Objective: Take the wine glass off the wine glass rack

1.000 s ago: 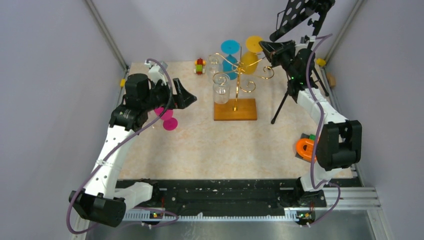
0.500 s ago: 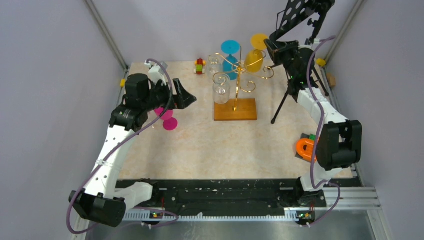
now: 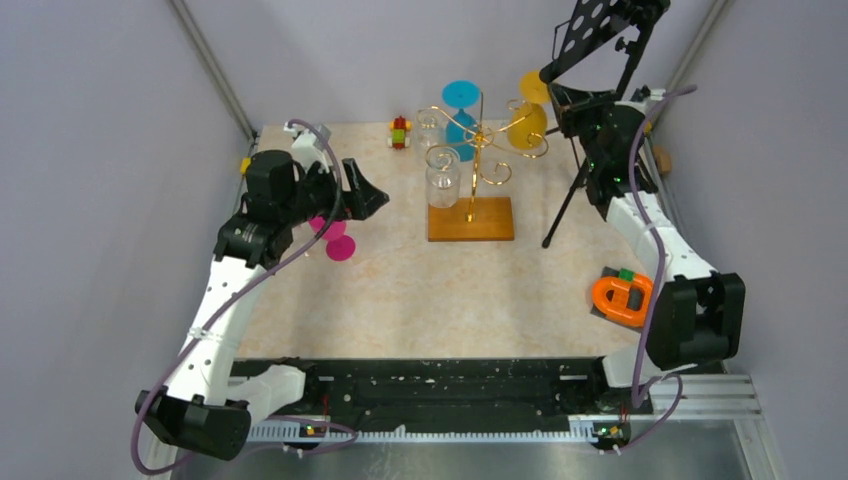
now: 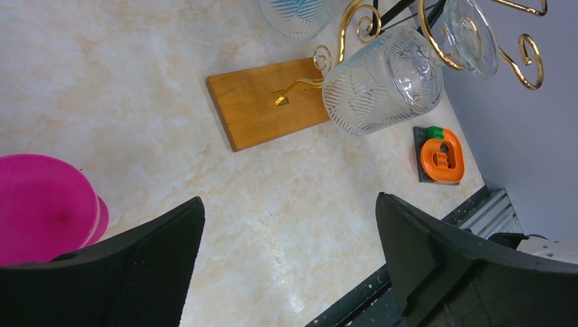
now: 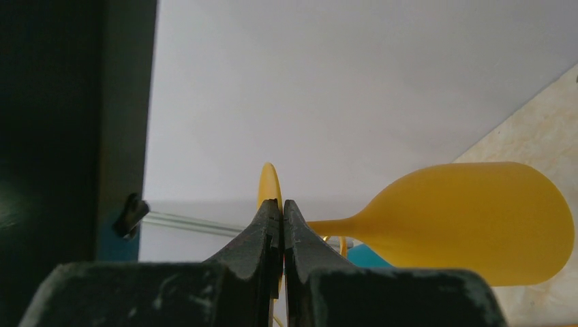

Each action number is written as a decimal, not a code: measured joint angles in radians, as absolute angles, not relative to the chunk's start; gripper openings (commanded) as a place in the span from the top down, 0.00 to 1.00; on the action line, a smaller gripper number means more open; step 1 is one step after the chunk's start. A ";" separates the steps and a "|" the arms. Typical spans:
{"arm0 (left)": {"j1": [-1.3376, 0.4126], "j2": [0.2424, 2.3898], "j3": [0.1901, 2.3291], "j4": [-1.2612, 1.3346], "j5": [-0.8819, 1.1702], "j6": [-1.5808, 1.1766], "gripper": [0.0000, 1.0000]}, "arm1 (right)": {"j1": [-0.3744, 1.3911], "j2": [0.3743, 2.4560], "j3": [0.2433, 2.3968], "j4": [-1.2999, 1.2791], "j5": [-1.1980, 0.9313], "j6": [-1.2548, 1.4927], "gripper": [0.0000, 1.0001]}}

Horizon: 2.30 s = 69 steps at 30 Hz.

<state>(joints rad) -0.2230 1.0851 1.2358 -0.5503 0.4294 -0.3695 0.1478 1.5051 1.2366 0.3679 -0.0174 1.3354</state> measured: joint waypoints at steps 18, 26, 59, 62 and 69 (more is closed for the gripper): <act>-0.223 1.032 1.236 -0.606 0.307 -0.368 0.01 | 0.124 1.083 0.979 0.173 0.060 1.229 1.00; -0.223 0.983 1.226 -0.584 0.386 -0.369 0.01 | 0.108 0.803 0.989 -0.095 0.023 1.021 1.00; -0.481 1.061 0.975 -0.009 0.636 -0.847 0.14 | 0.140 0.603 0.490 0.458 -0.669 1.594 1.00; -0.491 1.050 0.957 0.012 0.564 -0.994 0.14 | 0.149 0.592 0.484 0.519 -0.622 1.662 1.00; -0.514 0.993 0.844 0.106 0.481 -1.238 0.11 | 0.149 0.582 0.496 0.677 -0.533 1.749 1.00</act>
